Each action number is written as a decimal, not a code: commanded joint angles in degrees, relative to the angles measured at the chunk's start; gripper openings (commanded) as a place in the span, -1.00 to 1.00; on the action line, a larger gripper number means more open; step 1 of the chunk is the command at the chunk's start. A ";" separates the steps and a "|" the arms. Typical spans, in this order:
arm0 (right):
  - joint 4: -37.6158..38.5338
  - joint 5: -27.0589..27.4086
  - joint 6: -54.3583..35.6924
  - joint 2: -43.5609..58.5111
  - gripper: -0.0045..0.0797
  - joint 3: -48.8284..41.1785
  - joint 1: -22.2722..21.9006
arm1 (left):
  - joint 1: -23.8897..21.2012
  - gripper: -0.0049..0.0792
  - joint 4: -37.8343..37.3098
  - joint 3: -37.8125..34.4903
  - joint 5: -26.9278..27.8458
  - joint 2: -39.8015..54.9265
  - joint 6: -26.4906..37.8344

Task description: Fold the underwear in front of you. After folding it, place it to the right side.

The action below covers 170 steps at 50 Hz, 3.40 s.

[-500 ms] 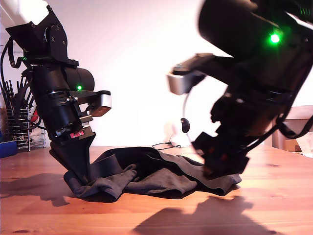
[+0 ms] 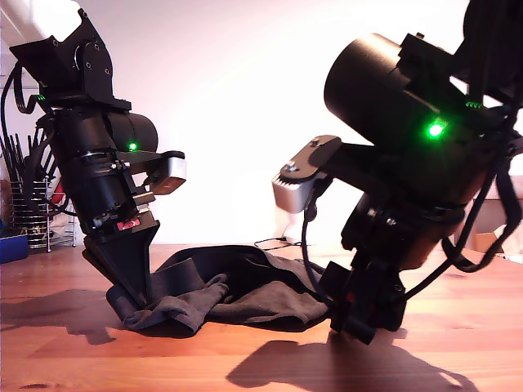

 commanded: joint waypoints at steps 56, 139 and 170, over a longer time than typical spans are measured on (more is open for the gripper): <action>1.70 -1.77 -4.61 4.74 -0.92 -0.39 -5.35 | -0.22 -0.94 0.98 -0.52 0.44 0.28 0.31; -13.09 5.84 -11.47 1.20 -0.92 28.61 -13.03 | -0.26 -0.94 7.87 13.35 -19.56 -5.84 2.25; -11.78 2.03 -14.49 1.20 -0.92 39.69 -20.96 | -0.22 -0.94 20.83 18.10 -25.20 -5.84 11.37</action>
